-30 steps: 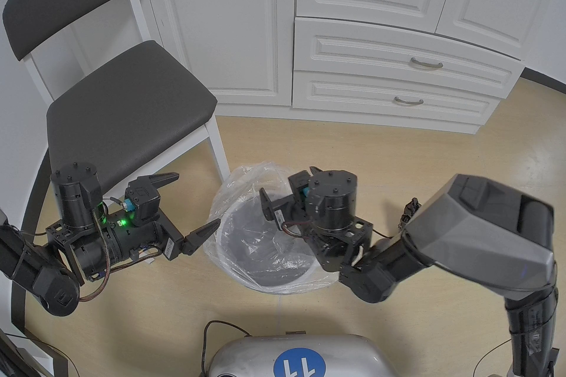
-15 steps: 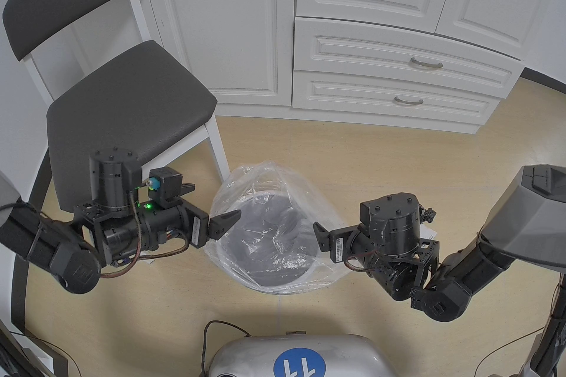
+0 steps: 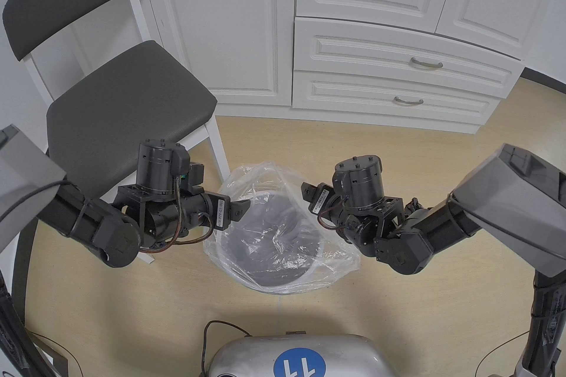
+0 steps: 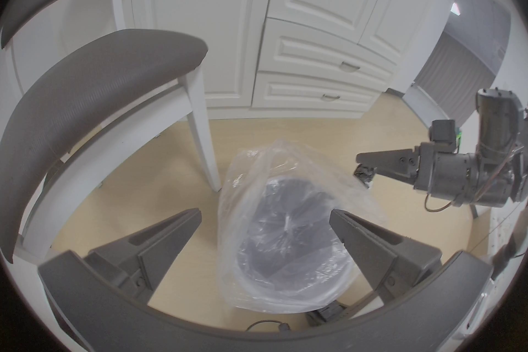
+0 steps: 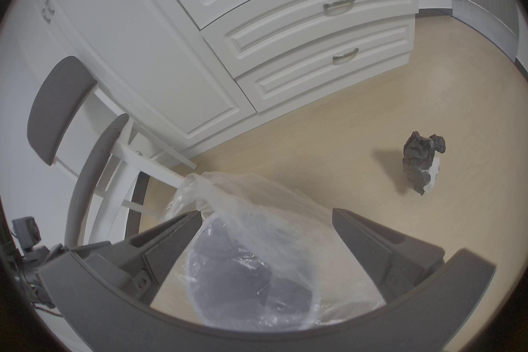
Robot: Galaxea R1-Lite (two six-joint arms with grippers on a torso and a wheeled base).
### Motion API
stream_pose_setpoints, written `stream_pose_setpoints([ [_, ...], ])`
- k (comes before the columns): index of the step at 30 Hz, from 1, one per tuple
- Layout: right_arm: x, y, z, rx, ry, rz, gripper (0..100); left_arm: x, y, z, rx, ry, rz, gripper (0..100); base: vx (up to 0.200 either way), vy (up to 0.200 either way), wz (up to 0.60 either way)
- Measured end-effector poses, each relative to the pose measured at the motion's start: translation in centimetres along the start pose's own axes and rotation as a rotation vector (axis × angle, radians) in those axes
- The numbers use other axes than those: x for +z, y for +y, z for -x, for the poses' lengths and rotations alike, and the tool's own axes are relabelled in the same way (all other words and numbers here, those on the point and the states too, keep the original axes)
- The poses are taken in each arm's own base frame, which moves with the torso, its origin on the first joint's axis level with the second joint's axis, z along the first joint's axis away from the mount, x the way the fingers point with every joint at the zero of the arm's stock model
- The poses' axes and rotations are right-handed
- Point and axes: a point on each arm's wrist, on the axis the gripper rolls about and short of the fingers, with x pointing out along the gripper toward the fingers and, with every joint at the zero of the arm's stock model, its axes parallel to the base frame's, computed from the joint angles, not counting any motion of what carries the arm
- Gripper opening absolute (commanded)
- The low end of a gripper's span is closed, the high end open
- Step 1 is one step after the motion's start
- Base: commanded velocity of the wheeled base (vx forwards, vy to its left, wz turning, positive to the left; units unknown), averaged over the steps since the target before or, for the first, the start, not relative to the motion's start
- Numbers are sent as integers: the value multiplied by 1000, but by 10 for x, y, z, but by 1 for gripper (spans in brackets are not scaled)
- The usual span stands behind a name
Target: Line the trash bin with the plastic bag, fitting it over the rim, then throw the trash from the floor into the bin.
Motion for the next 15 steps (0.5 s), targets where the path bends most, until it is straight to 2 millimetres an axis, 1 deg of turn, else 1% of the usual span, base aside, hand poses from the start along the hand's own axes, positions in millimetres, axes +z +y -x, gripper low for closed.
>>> stream_pose_setpoints([
  [5,-14,-9,-19,-17,5,1,100,-12,1,-18,46,37,-29,100,0,0,0],
  [9,-26,-15,-32,-29,10,5,100,-18,5,-33,56,8,-30,100,0,0,0],
  [15,-37,-23,-46,-46,10,5,100,-28,14,-53,72,-24,-18,100,0,0,0],
])
